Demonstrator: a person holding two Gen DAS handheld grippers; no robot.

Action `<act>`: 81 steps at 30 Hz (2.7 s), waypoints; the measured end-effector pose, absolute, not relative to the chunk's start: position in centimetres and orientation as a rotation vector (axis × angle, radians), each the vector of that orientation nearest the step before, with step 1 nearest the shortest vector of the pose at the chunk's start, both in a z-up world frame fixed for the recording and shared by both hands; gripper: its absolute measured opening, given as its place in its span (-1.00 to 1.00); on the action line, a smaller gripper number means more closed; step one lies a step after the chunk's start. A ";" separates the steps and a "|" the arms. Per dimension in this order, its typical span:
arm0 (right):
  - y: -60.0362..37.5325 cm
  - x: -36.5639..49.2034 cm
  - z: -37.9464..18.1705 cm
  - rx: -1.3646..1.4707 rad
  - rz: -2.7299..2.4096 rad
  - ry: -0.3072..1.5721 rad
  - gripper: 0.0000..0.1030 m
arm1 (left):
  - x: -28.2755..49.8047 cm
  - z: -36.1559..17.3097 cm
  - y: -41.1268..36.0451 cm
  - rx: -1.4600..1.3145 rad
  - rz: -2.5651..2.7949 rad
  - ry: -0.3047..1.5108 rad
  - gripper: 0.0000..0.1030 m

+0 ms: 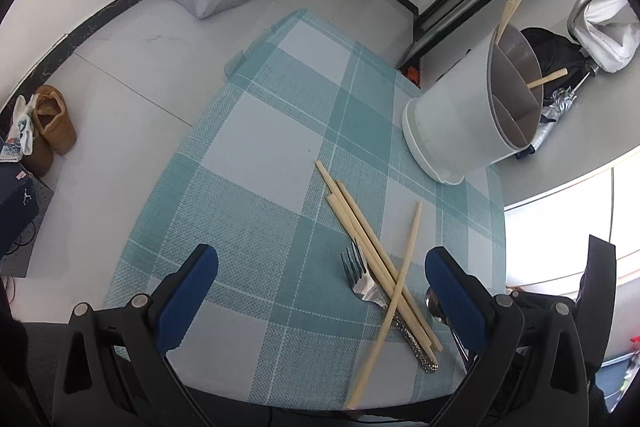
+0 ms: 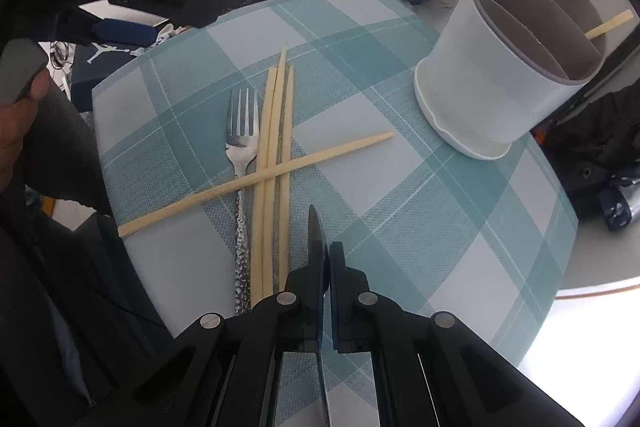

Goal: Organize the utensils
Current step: 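Lift the spoon with the right gripper while the left gripper grasps the silver fork, then carry spoon and fork over the white holder and open both grippers inside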

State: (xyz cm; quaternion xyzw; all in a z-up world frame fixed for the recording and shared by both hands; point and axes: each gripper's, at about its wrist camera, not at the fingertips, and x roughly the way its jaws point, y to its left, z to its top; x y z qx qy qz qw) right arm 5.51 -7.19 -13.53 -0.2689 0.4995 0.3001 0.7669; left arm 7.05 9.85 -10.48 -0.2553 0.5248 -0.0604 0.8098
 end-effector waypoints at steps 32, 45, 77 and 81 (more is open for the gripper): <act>-17.2 10.8 -8.3 0.092 0.545 0.933 -0.96 | 7.8 -11.5 3.8 -0.215 -0.116 1.139 -0.82; -17.5 10.1 -6.5 0.127 0.522 0.823 -0.96 | 8.5 -8.7 4.1 -0.231 -0.054 1.010 -1.00; -20.5 6.8 -3.1 0.308 0.382 0.653 -0.96 | 6.6 3.3 0.6 -0.053 -0.167 0.696 -1.00; -21.1 6.3 -1.3 0.344 0.379 0.602 -0.96 | 6.6 4.9 0.3 -0.062 -0.187 0.672 -1.00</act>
